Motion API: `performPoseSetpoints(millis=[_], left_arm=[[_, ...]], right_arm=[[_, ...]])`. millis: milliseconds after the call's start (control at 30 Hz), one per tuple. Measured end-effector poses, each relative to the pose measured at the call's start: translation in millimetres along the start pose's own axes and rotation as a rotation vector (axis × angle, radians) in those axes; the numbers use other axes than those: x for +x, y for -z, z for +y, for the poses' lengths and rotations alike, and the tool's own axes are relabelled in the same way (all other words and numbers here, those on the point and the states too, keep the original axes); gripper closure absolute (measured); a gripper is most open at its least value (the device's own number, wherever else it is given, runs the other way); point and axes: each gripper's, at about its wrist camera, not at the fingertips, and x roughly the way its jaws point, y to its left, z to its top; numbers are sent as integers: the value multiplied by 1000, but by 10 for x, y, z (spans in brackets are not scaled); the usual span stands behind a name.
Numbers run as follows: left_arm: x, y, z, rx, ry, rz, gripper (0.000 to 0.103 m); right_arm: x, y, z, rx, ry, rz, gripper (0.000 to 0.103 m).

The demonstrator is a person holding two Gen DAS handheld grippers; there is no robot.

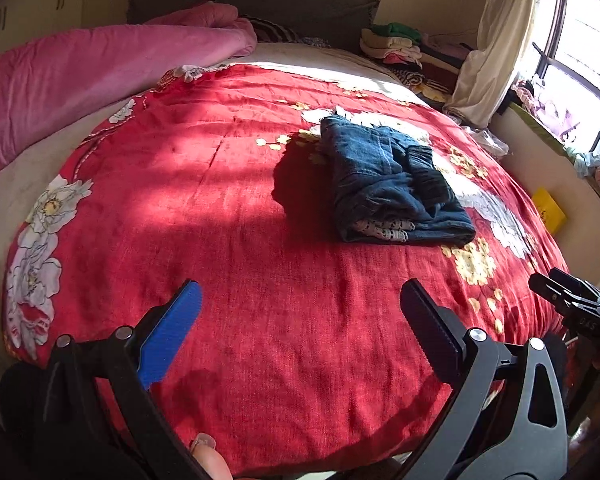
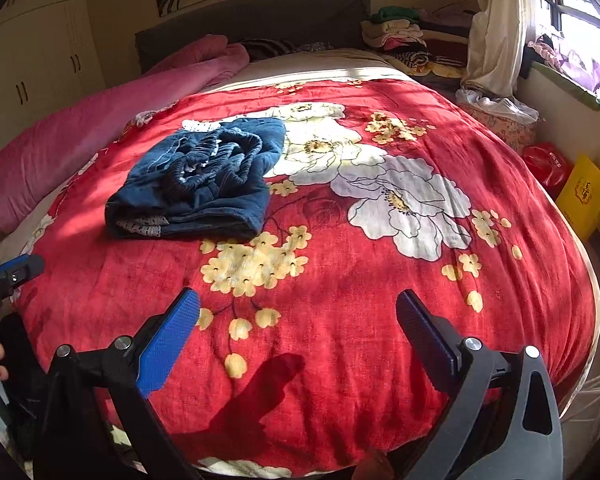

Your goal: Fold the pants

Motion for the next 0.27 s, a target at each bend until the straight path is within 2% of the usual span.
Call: performPoseSetpoints(millis=[33, 100, 167, 200, 267], left_arm=[[52, -79, 98, -6, -32, 2, 10], [220, -266, 346, 5, -170, 8, 10], [473, -472, 663, 12, -277, 35, 10], [597, -576, 842, -9, -322, 37, 10], [881, -763, 1202, -53, -365, 91, 10]], right_arm=[[60, -58, -146, 22, 17, 6, 5], [191, -192, -489, 63, 60, 15, 5], [346, -347, -885, 105, 136, 31, 5], [418, -424, -1096, 126, 175, 31, 5], [601, -572, -1508, 164, 252, 60, 5]])
